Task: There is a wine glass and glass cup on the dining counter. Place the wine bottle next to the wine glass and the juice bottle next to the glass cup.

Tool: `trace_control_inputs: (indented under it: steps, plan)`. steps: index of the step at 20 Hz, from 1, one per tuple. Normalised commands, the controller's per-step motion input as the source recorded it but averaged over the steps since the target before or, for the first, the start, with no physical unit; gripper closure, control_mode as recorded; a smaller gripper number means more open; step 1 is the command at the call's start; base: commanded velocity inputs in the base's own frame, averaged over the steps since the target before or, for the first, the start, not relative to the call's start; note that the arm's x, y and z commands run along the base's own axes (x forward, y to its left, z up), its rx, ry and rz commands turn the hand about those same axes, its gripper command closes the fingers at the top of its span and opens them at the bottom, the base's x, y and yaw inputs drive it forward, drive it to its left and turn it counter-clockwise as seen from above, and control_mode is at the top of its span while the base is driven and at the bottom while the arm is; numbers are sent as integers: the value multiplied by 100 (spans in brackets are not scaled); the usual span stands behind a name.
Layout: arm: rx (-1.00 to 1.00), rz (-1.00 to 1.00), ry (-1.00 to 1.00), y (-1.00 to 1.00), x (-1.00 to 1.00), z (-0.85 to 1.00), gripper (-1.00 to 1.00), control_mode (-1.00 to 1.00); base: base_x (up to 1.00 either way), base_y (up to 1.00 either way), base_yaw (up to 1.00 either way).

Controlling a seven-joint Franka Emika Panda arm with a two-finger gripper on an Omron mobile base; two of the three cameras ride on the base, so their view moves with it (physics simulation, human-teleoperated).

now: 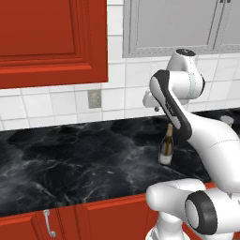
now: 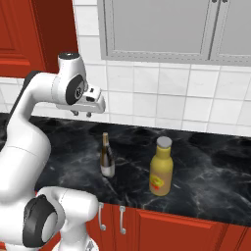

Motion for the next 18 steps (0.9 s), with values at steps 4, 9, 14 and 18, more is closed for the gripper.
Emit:
trace_control_inputs:
  steps: [4, 9, 14, 18]
  plan:
    - [0, 0, 0, -3, -3, 0, -100, -100, 0, 0, 0]
    - [0, -1, 0, -14, -11, 0, -100, -100, 0, 0, 0]
    - [1, -3, -6, -21, -14, 0, -100, -100, 0, 0, 0]
    - [0, 0, -6, -31, -25, 0, -100, -100, 0, 0, 0]
